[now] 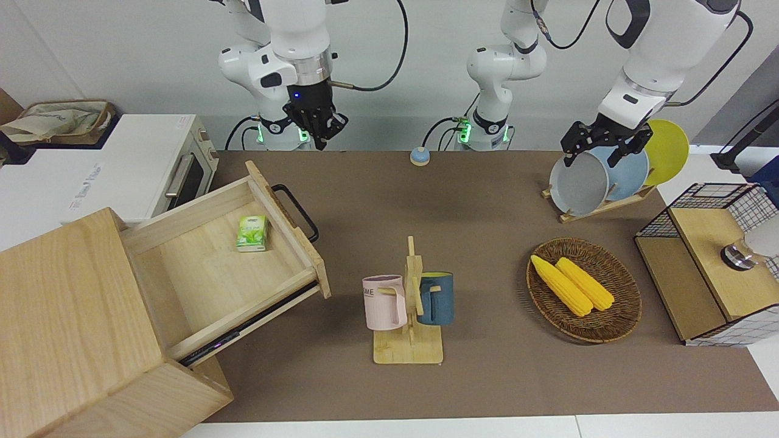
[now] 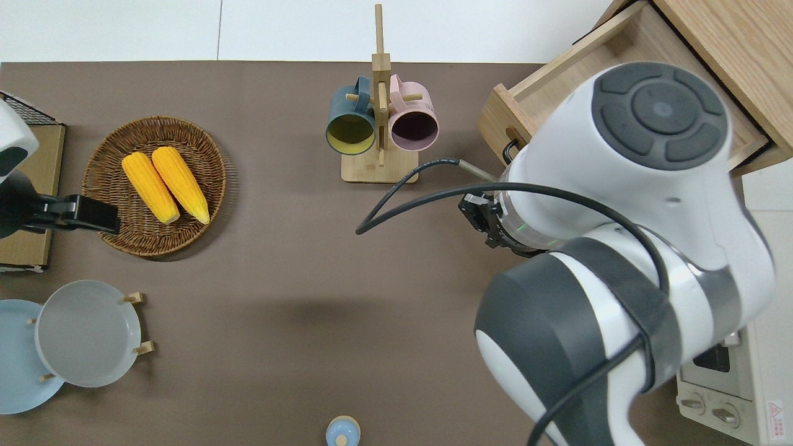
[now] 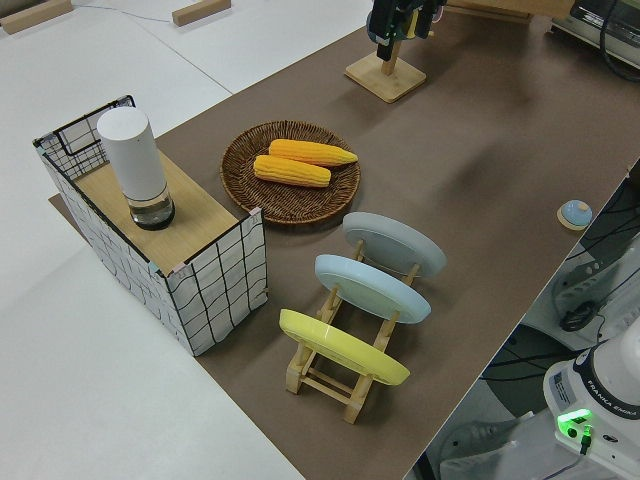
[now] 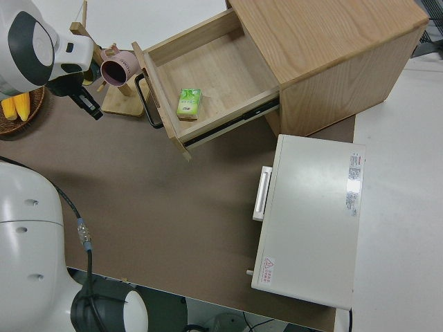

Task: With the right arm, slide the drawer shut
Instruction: 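Swing the right arm up to the open drawer's front edge, then push the drawer front away from the robot with the right gripper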

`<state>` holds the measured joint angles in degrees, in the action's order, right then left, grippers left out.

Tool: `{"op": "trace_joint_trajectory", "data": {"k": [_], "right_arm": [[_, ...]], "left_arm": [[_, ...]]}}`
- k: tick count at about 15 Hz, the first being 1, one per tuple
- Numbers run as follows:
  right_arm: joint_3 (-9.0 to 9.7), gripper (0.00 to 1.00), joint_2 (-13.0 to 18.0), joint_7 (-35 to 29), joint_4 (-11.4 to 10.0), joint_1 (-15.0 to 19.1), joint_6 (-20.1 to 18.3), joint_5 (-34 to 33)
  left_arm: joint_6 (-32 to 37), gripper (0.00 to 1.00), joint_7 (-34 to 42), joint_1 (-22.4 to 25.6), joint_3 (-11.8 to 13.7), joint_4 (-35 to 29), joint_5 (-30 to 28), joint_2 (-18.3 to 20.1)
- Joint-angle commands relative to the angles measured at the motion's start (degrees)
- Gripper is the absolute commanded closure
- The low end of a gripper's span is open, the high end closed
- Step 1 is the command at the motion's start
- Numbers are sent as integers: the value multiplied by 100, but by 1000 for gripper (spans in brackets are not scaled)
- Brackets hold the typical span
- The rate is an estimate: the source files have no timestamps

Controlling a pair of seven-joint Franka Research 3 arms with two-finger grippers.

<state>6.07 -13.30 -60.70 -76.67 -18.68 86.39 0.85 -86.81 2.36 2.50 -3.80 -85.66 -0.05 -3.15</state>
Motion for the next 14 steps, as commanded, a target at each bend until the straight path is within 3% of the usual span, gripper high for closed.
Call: {"op": "trace_joint_trajectory", "data": {"k": [1,5,14], "right_arm": [[-9,1000,-304,-512,65,13,359,73],[-53,1000,-533,-1171,-23,22,896,55],[-71,1000,-824,-1339,-155,83,1019,-226]], "left_arm": [[103,7,-60,-39,2,49,102,25],[103,7,-60,-39,2,49,102,25],[103,7,-60,-39,2,58,102,25]]}}
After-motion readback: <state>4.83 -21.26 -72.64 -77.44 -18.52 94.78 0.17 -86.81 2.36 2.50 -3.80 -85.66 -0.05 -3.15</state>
